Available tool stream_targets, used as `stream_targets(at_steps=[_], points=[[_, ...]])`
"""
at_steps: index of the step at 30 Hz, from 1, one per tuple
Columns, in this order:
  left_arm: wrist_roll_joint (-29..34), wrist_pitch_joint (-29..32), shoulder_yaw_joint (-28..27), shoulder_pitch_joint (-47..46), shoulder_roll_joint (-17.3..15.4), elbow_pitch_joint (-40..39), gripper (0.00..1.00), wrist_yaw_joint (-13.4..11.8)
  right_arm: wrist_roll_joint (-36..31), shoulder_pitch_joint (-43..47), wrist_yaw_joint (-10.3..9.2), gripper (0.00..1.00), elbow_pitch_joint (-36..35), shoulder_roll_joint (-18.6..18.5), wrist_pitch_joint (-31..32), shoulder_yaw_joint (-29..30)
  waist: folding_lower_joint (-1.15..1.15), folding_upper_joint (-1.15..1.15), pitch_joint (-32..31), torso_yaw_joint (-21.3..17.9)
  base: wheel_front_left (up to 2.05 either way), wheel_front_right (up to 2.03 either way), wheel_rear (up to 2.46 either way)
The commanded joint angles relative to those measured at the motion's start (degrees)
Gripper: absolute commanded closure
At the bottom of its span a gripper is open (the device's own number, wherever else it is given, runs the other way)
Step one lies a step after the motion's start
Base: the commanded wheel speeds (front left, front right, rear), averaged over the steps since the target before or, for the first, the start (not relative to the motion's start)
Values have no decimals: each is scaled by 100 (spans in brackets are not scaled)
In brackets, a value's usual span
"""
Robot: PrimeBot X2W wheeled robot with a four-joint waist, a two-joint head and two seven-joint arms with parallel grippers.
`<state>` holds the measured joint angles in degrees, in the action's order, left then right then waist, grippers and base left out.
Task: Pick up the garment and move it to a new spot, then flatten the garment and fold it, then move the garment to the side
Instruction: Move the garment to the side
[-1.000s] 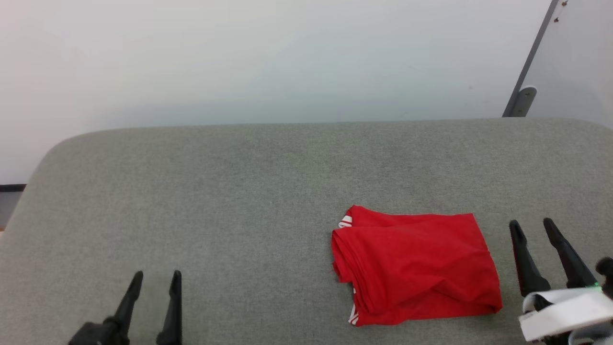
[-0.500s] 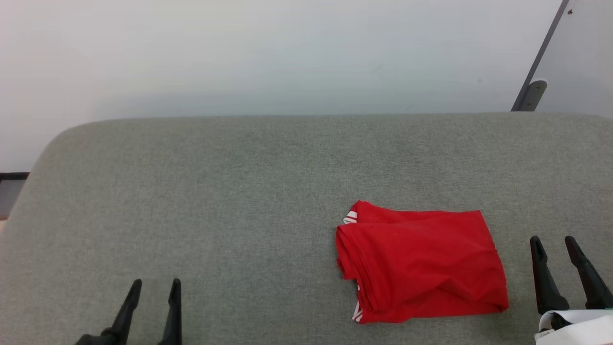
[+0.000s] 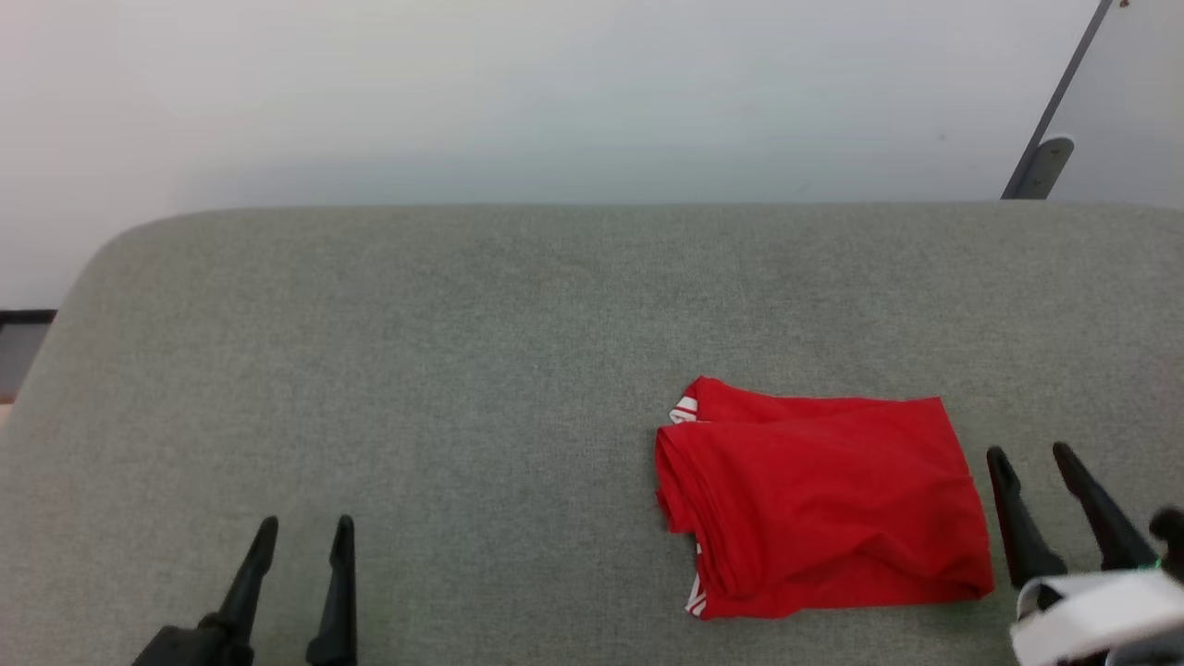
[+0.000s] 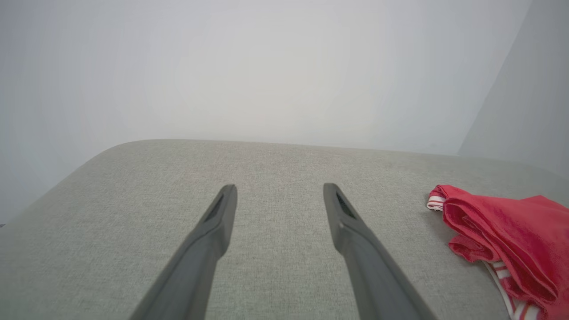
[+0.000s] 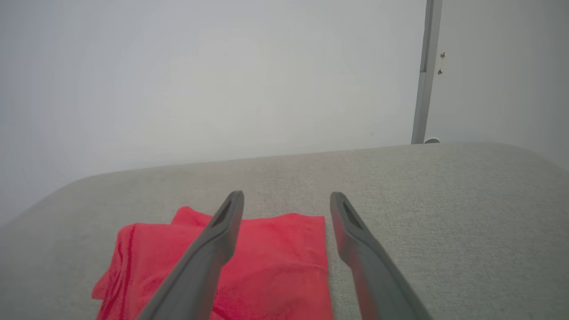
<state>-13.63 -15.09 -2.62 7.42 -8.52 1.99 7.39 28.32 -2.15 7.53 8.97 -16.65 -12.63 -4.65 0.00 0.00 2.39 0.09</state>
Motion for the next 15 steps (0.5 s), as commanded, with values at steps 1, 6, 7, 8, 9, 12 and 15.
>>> stream_targets(at_steps=[1,6,7,8,9,12,15], points=[[-36,-4,-1,-113,27,-16,0,13,-61,-269,-10,0,129,-110,217,-62,0,0,97,8,0,0,0],[-38,-4,106,-301,69,41,0,12,38,-1045,-10,0,672,-418,1613,-524,0,0,304,18,0,0,0],[-39,-3,146,-348,66,64,0,13,162,-1206,-10,0,778,-460,1925,-572,0,0,356,26,0,0,0],[-43,-3,179,-397,62,88,0,13,258,-1352,-10,0,889,-546,2284,-665,0,0,415,35,0,0,0],[-49,-4,209,-459,57,103,0,12,366,-1505,-10,0,969,-620,2621,-755,0,0,487,48,0,0,0],[-64,-4,332,-679,16,158,0,13,677,-1968,-10,0,1253,-786,3581,-917,0,0,707,97,0,0,0],[-115,-3,423,-902,-28,192,0,13,904,-2350,-10,0,1499,-864,4351,-1007,0,0,938,158,0,0,0]])
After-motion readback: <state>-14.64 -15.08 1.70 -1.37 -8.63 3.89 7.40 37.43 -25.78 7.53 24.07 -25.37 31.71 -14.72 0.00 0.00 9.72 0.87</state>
